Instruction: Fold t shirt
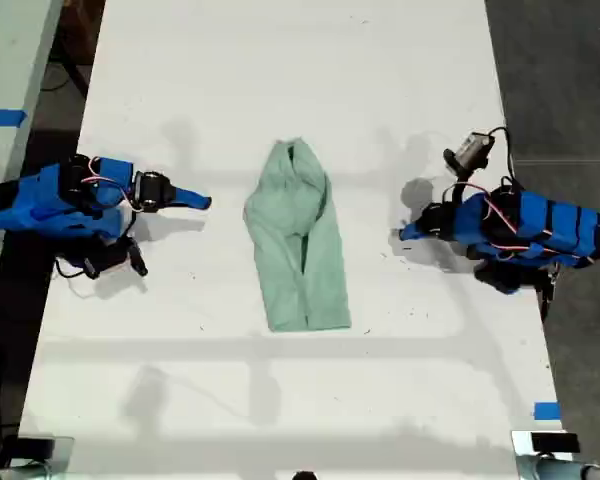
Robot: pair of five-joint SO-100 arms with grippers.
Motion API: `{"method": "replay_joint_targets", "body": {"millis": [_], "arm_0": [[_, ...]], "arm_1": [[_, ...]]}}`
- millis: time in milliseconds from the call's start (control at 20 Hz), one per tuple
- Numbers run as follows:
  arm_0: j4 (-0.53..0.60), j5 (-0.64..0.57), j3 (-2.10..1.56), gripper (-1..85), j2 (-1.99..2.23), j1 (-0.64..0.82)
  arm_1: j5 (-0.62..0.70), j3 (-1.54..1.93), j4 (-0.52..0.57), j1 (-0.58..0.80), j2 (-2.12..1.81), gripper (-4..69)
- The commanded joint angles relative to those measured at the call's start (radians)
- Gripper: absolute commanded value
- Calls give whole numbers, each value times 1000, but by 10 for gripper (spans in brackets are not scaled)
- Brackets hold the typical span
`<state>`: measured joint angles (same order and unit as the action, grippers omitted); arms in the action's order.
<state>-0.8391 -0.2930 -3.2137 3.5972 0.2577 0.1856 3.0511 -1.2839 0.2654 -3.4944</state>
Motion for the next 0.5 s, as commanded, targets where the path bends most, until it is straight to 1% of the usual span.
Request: {"method": "replay_joint_targets", "body": {"millis": [0, 100, 250, 350, 400, 450], "arm_0": [[-15, 34, -8, -1, 8, 21], [-17, 40, -8, -1, 8, 21], [-17, 43, -8, -1, 8, 18], [-14, 77, -11, -1, 5, 32], [-8, 83, 15, -1, -48, 87], [0, 121, 118, -1, -212, 67]], "arm_1": [[-63, 28, 5, -71, -14, -20], [-143, 14, -2, -84, -14, -20], [-137, 14, 3, -86, -14, -20], [-175, -12, 12, -71, -9, -19], [-117, -28, 25, -17, 21, -21], [-95, -87, 55, -15, 143, -21]]}}
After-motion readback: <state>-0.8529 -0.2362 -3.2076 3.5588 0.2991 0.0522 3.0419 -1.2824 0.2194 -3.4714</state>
